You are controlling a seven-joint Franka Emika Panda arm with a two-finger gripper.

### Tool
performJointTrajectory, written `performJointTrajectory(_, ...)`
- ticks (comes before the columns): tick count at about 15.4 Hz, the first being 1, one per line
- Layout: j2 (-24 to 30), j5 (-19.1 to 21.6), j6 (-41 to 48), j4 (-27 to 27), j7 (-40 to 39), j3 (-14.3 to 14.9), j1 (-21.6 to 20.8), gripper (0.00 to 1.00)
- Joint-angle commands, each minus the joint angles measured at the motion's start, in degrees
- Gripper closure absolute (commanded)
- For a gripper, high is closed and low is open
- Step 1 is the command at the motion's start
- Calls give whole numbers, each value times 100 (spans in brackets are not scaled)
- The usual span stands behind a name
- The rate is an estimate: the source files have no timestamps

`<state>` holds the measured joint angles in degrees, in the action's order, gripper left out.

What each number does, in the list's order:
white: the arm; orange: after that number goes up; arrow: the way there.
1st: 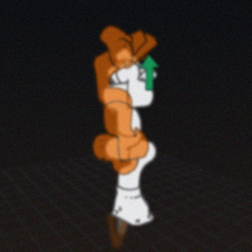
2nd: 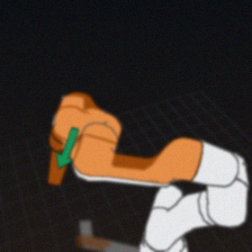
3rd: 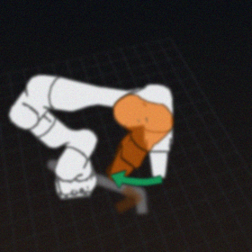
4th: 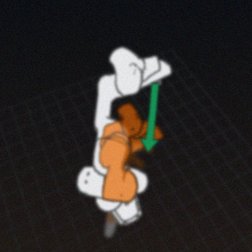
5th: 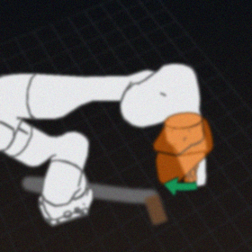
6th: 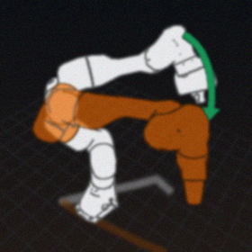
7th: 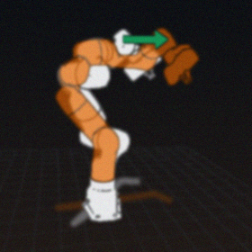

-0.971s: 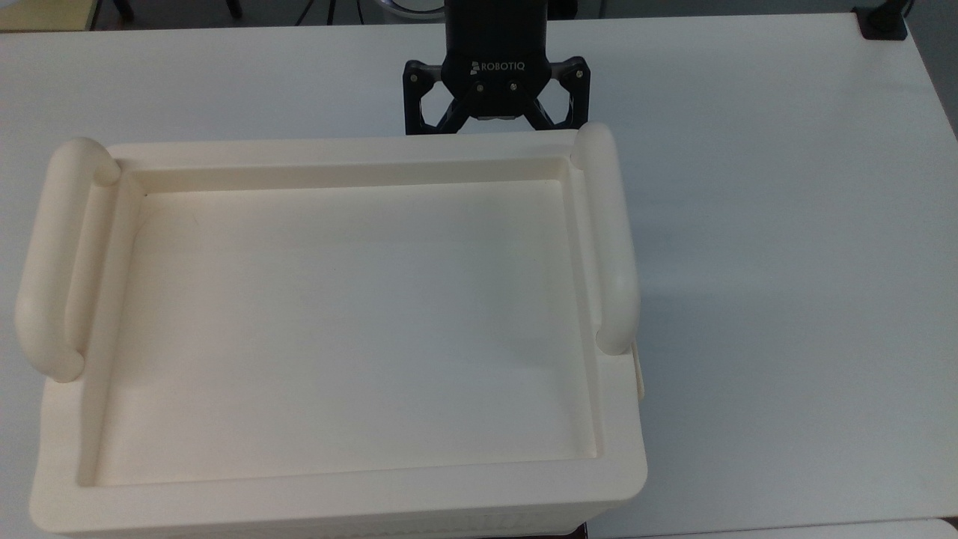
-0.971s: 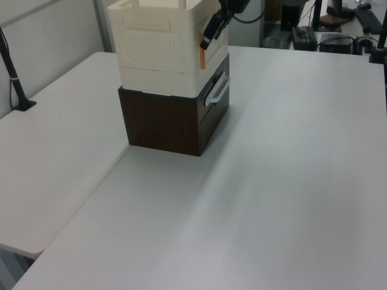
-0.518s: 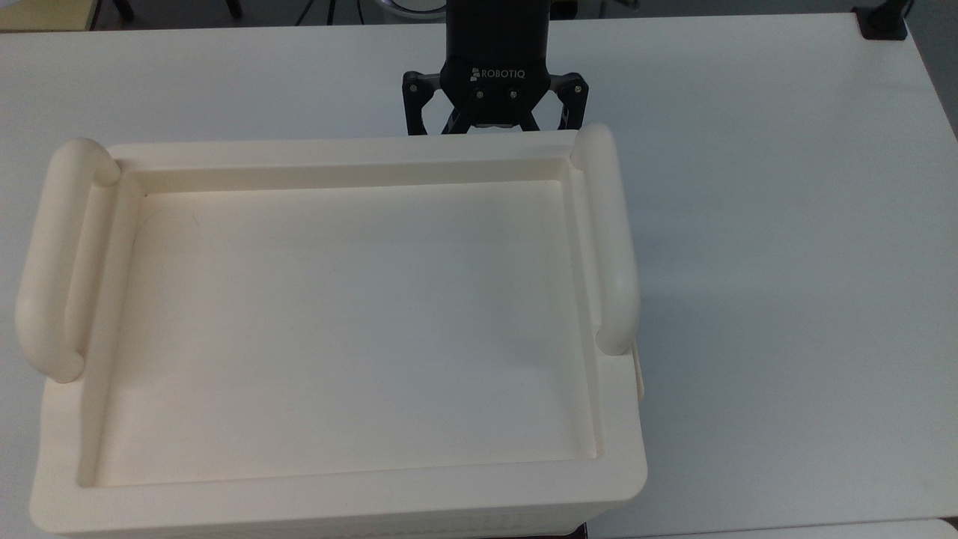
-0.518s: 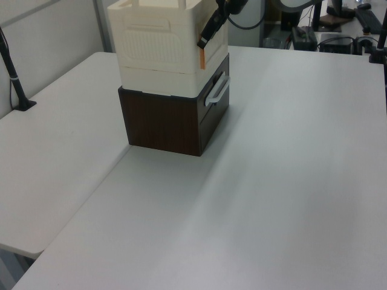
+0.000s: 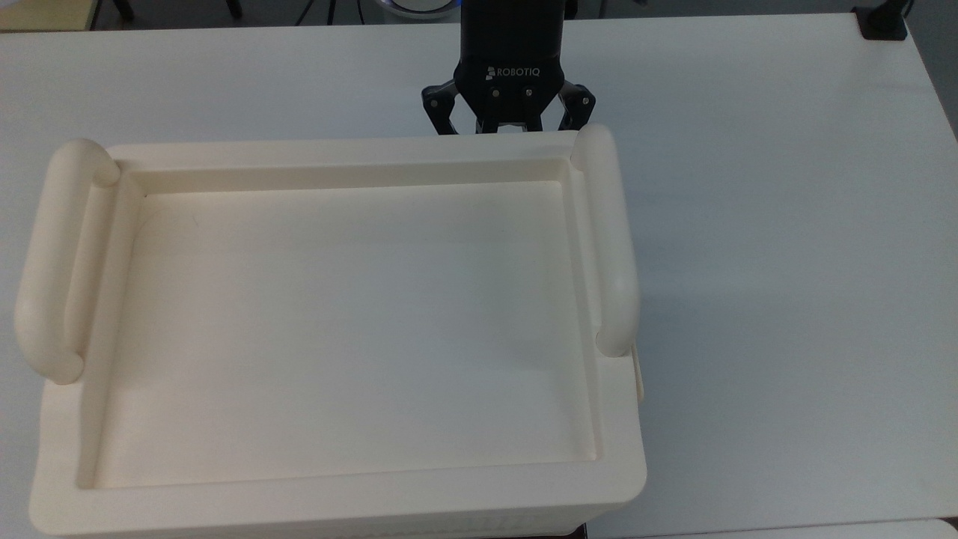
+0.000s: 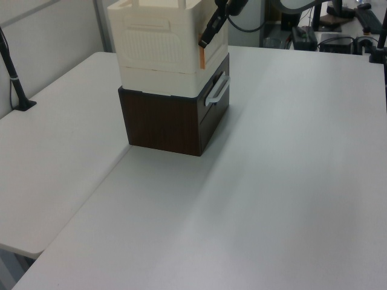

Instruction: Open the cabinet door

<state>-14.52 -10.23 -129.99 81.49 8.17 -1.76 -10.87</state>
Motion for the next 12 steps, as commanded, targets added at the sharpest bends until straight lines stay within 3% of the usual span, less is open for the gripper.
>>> performJointTrajectory(1,19,-58,-27,33,-97,70,15,89)
performJointTrajectory(4,46,-32,314,51,-70,70,15,93)
performJointTrajectory(12,221,3,1448,77,-79,70,32,90)
